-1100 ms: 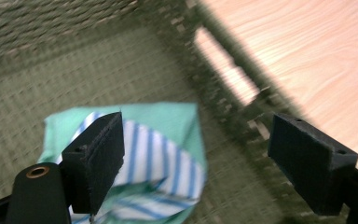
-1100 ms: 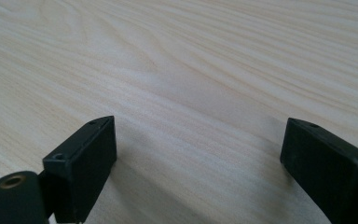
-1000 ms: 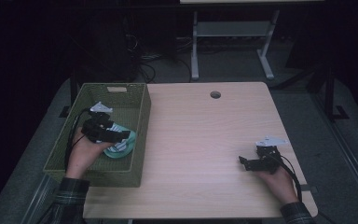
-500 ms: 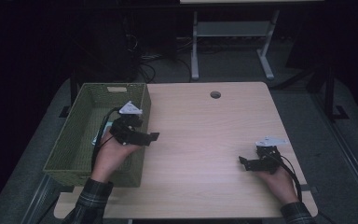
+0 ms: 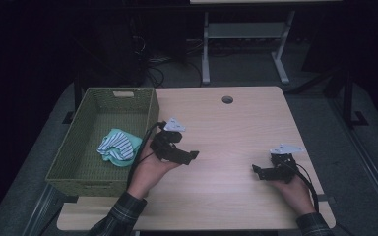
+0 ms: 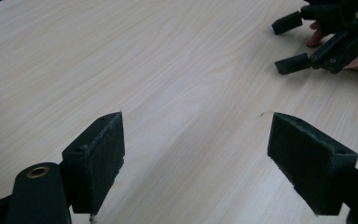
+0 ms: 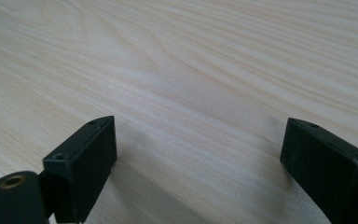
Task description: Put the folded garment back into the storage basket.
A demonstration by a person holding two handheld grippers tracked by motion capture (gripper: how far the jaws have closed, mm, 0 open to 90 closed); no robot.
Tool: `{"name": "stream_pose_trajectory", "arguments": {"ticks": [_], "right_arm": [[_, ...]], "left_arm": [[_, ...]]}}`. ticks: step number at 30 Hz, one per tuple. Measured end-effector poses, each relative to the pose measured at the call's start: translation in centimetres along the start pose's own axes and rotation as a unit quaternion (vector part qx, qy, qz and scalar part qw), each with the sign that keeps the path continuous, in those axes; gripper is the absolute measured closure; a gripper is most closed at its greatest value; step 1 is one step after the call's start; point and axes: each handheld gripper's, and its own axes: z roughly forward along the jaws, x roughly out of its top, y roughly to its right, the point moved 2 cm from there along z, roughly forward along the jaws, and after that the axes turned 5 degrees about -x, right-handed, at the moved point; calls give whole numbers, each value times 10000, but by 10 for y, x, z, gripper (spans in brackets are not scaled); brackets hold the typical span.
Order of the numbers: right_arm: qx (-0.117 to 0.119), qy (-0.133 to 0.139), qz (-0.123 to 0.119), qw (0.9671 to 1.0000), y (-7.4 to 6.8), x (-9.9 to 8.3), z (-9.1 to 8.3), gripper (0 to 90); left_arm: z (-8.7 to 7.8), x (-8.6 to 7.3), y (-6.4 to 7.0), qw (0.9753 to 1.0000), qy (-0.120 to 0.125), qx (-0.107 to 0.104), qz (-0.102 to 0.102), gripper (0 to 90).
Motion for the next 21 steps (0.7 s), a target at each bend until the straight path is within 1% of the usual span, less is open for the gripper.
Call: {"name": "stream_pose_trajectory", "arguments": {"ticks": [5,6,10,11,16,21], "right_arm": [[6,-3,-2,10000,0,0,0,101],[4,-3,-7,10000,0,0,0,101],[7,1,-4,10000,0,0,0,102],[10,-2,-7,10000,0,0,0,101],[11,-3,-17,10000,0,0,0,101],[17,3,-30,10000,0,0,0,101]], "left_arm": [[21,-5,8,10000,-54,-18,76,181],[27,-7,9,9999,-85,-5,119,181],[47,-20,11,9998,-174,21,124,181],[52,-23,11,9997,-209,45,141,181],[71,-37,7,9993,-328,118,98,180],[84,-47,2,9985,-520,159,106,180]]}}
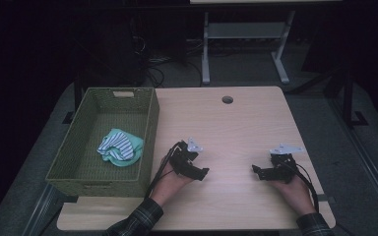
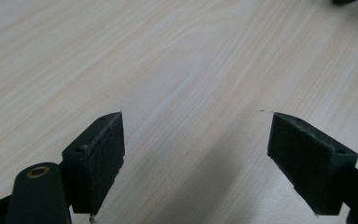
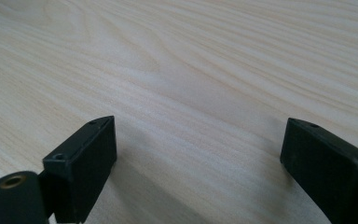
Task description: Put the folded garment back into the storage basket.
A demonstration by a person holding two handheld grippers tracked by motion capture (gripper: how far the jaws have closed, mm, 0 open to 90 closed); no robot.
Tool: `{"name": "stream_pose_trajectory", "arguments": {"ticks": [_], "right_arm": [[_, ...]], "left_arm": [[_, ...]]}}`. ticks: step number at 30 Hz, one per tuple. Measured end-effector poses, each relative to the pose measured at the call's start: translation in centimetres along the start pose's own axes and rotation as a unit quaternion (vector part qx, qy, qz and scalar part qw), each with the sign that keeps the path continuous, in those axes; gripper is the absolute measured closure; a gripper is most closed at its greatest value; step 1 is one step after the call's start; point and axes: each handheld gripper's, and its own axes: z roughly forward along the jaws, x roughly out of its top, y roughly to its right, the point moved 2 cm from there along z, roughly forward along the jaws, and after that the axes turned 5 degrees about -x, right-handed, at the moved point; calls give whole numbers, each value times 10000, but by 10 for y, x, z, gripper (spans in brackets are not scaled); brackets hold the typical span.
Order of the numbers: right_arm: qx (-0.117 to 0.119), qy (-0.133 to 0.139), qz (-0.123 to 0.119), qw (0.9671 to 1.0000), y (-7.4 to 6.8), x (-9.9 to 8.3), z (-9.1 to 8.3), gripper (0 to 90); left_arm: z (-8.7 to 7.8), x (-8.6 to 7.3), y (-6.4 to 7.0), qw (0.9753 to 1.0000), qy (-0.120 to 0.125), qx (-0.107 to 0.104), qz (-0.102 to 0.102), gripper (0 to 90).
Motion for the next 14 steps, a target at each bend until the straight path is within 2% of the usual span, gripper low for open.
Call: {"name": "stream_pose_trajectory", "arguments": {"ticks": [7,14], "right_arm": [[6,-3,-18,10000,0,0,0,102],[8,-3,-20,10000,0,0,0,101]], "left_arm": [[13,-7,-2,9996,-292,16,43,180],[14,-9,-1,9995,-323,23,52,174]]}}
